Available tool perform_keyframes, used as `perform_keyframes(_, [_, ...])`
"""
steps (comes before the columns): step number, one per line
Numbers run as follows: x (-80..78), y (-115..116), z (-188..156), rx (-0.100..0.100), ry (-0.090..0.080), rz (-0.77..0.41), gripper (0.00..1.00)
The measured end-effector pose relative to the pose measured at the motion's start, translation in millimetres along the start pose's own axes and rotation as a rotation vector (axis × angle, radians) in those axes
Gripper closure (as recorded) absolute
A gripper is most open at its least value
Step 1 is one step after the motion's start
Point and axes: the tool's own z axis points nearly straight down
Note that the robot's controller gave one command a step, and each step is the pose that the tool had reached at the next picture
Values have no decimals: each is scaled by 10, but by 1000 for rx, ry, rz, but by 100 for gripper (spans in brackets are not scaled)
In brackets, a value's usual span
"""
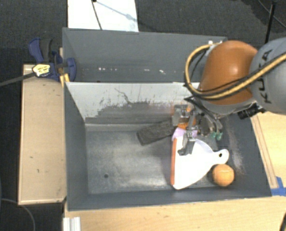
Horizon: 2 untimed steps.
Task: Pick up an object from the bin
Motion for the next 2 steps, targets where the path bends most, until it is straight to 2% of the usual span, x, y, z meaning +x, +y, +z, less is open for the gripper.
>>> perform_keyframes(1, [-16,-1,-46,0,-8,1,0])
perform_keyframes(2, [-118,-96,274,0,-16,-41,0])
